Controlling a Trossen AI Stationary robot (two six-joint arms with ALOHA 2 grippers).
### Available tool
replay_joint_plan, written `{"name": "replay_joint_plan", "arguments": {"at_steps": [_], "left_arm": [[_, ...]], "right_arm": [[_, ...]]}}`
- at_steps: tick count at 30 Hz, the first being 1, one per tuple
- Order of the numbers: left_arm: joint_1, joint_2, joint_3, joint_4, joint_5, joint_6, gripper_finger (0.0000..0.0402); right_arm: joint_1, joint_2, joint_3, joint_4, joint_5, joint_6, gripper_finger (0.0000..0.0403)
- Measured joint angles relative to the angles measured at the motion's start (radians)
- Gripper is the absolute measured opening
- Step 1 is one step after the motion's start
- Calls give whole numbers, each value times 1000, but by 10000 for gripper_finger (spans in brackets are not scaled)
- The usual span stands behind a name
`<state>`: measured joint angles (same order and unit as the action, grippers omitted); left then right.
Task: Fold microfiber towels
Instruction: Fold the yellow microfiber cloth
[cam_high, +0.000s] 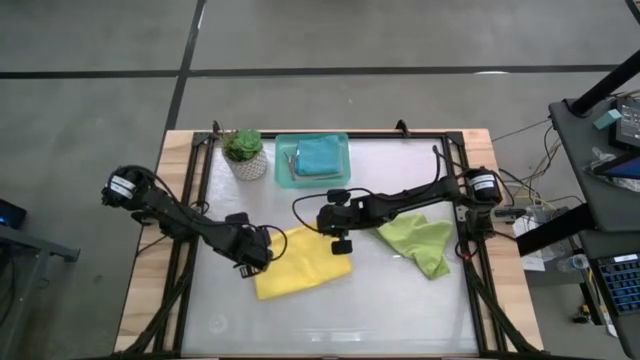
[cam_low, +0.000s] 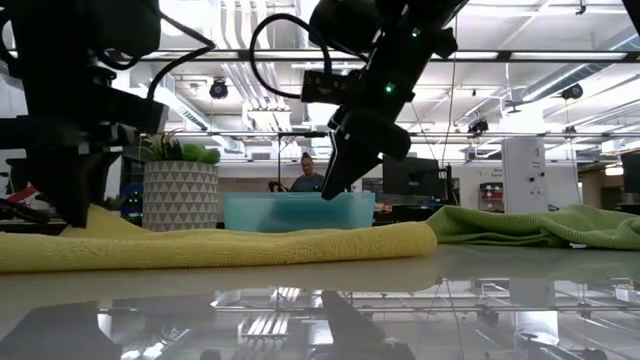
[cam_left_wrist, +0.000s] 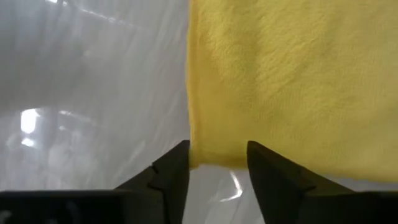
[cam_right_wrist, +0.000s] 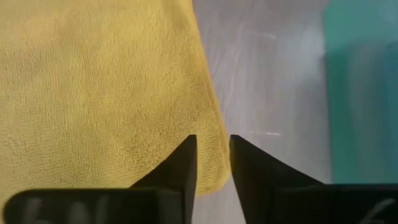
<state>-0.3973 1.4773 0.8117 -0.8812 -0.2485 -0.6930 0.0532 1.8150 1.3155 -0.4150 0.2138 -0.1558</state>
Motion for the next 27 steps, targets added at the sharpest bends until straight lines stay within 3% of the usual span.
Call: {"name": "replay_joint_plan", "arguments": {"at_steps": [5, 11, 15, 21, 27], "left_arm": [[0, -12, 14, -36, 0, 0, 163], [0, -58, 24, -46, 0, -2, 164], [-3, -76, 27, -26, 0, -8, 164], [-17, -54, 9, 150, -3, 0, 164], [-21, 2, -51, 158, -121, -5, 164]], "right_arm": [[1, -17, 0, -4, -1, 6, 121], [12, -26, 0, -9, -11, 57, 129], [33, -26, -3, -5, -12, 98, 119], [91, -26, -20, 24, -12, 157, 94], [149, -26, -50, 91, -12, 197, 65]]}}
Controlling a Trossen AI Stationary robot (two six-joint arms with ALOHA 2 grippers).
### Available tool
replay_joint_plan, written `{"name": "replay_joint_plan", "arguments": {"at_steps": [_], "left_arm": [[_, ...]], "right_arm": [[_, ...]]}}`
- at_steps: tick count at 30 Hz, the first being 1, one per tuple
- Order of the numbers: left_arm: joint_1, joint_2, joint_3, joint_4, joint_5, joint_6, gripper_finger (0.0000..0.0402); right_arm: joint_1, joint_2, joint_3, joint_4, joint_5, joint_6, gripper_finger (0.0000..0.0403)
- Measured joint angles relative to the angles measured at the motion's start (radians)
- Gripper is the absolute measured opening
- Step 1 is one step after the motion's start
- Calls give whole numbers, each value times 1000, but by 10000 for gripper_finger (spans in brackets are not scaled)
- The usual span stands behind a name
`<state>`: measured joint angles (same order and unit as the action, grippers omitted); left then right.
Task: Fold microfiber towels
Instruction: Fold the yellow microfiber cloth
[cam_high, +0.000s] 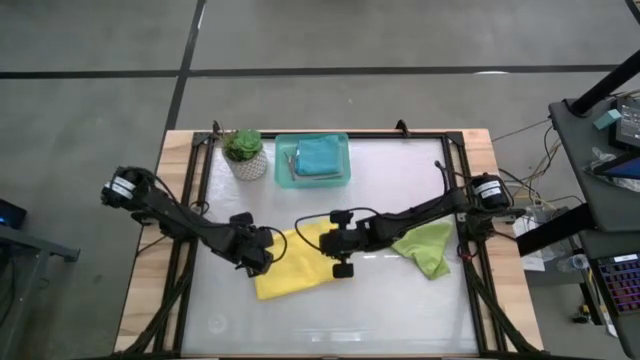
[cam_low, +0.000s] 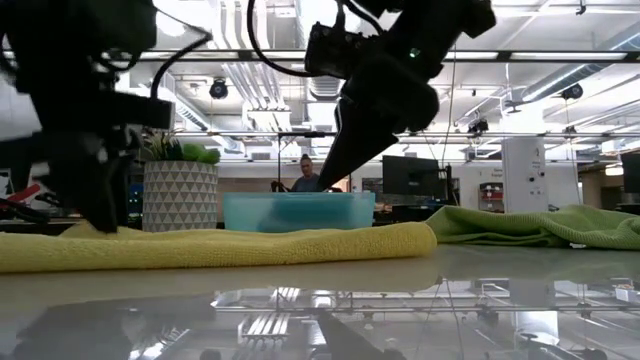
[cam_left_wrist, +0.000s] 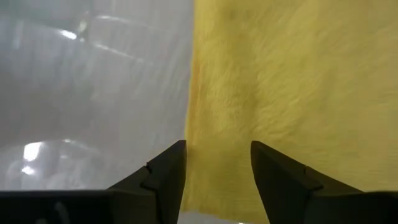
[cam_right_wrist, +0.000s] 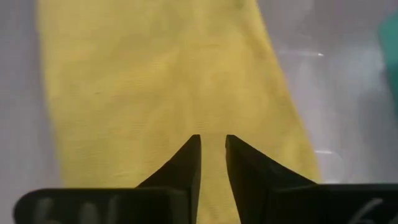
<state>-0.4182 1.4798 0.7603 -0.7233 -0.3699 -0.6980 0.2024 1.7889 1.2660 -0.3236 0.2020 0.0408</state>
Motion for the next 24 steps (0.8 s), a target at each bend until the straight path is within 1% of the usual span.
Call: {"name": "replay_joint_plan", "arguments": {"at_steps": [3, 7, 14, 17, 21, 24], "left_arm": [[0, 28, -22, 8, -7, -8, 164], [-1, 43, -20, 4, -14, -27, 164], [-9, 2, 32, -33, 0, -28, 164], [-15, -12, 81, -58, 29, -21, 164], [-35, -20, 155, -81, 97, -21, 164], [-73, -18, 204, -78, 138, -22, 164]], "right_arm": [[16, 6, -29, 39, 0, 34, 51], [16, 30, -63, 78, 0, 69, 36], [13, 39, -85, 70, 1, 71, 27], [13, 21, -79, 54, 1, 66, 28], [13, 7, -58, 11, -1, 93, 29], [13, -3, -48, -42, -40, 98, 35]]}}
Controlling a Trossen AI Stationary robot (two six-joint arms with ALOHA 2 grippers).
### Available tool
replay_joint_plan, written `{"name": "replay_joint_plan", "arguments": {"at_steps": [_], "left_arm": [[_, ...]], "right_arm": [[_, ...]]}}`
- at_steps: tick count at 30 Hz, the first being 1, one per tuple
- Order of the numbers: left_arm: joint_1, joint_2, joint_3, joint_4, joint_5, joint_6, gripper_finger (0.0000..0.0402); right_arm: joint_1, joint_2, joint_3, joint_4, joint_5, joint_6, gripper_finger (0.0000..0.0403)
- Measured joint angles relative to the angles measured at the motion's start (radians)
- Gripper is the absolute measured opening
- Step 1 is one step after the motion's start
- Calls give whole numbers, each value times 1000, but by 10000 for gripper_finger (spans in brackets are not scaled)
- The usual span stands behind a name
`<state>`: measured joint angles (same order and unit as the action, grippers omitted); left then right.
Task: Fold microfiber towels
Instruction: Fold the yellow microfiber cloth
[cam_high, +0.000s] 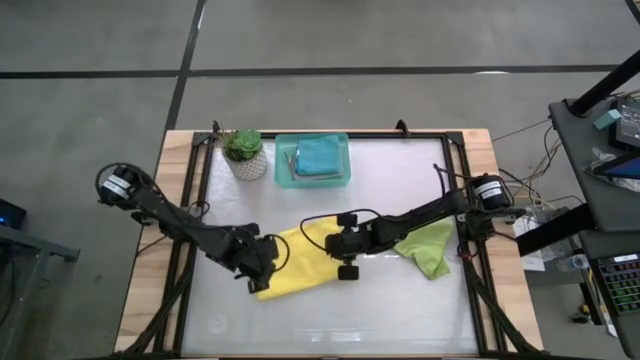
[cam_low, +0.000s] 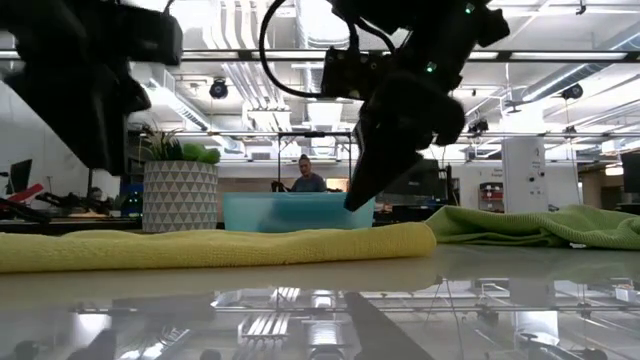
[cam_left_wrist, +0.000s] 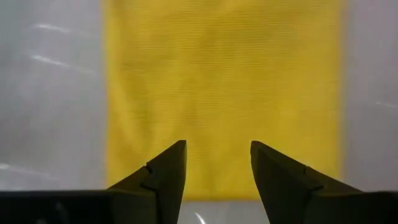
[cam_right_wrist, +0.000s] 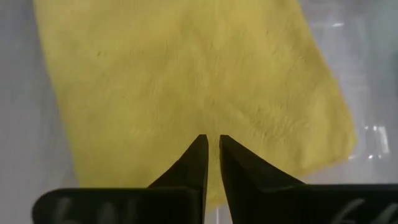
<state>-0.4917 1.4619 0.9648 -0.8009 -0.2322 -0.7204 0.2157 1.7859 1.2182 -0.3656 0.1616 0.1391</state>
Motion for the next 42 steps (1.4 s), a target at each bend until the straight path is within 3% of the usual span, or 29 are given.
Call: {"name": "replay_joint_plan", "arguments": {"at_steps": [9, 15, 19, 28, 32, 38, 42], "left_arm": [[-135, 17, 0, 123, 30, -159, 164], [-177, 108, 3, 226, -12, -137, 164], [-185, 181, 46, 225, -12, -97, 164], [-202, 291, 78, 229, -12, -67, 161], [-209, 307, 76, 241, -13, -85, 143], [-221, 307, 76, 245, -13, -111, 110], [-223, 307, 76, 248, -13, -111, 93]], "right_arm": [[0, -17, 5, -158, -89, 218, 109], [37, -19, 5, -173, -174, 190, 185], [49, -33, 5, -218, -192, 284, 216], [83, -46, 5, -223, -213, 369, 235], [86, -44, 3, -215, -176, 425, 236], [118, -43, 0, -134, -168, 387, 237], [119, -43, -1, -127, -68, 442, 238]]}}
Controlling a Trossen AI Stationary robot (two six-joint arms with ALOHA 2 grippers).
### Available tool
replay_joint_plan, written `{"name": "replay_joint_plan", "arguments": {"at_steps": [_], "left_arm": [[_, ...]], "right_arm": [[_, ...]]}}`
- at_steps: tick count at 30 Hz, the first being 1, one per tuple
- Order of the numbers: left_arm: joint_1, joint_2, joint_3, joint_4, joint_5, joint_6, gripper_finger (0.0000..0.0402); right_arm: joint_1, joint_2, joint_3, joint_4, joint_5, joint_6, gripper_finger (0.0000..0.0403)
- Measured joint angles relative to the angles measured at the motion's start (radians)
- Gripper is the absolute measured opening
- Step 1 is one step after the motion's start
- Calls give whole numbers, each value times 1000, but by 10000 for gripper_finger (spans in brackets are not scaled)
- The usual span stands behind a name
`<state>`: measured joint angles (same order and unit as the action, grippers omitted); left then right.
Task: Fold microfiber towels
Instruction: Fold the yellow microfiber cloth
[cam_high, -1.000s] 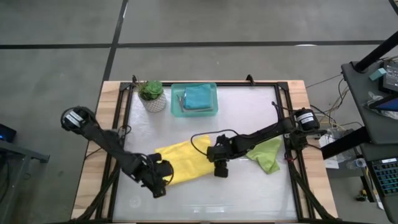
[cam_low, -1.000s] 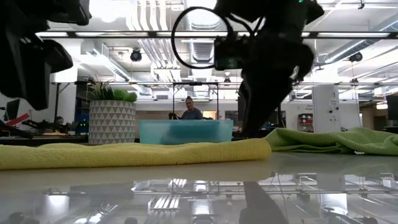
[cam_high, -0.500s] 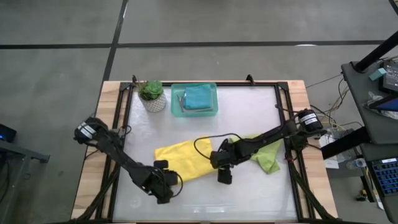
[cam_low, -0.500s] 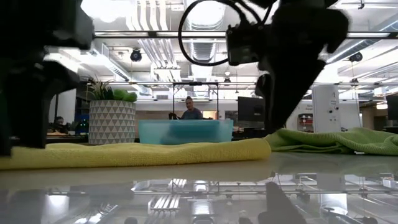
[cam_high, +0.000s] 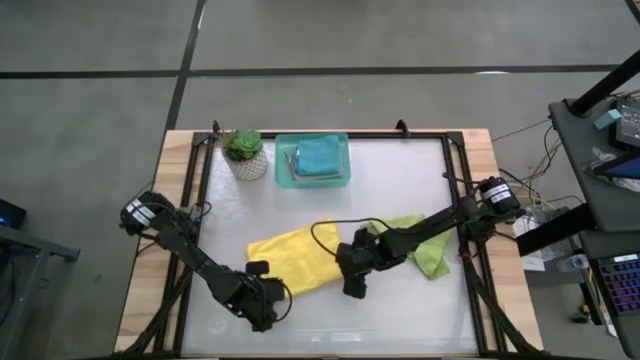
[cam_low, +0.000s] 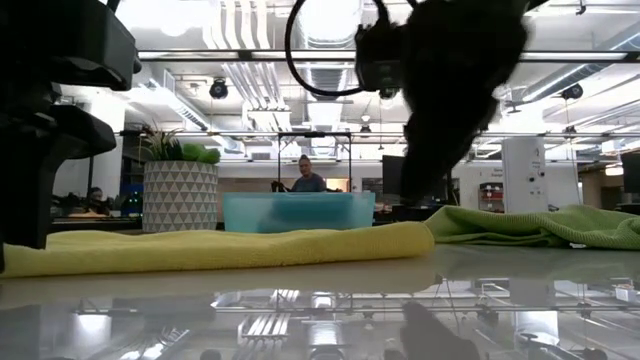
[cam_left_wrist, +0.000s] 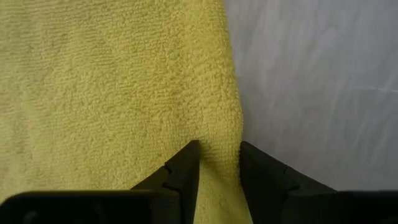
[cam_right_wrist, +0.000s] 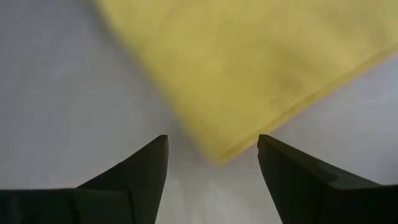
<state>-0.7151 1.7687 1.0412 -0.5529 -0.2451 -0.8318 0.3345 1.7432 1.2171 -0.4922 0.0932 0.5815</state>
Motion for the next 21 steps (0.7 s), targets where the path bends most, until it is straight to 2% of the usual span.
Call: {"name": "replay_joint_plan", "arguments": {"at_steps": [3, 7, 15, 21], "left_arm": [[0, 0, 0, -2, 1, 0, 85], [0, -1, 4, -5, 3, -1, 82], [0, -10, 17, -15, 6, 4, 81], [1, -10, 17, -16, 6, 1, 81]], "right_arm": [[-21, 0, 0, 12, 84, 2, 238], [-82, 0, -25, 35, 93, 2, 238], [-206, 1, -114, 194, -122, 8, 238], [-246, 1, -151, 240, -156, 24, 238]]}}
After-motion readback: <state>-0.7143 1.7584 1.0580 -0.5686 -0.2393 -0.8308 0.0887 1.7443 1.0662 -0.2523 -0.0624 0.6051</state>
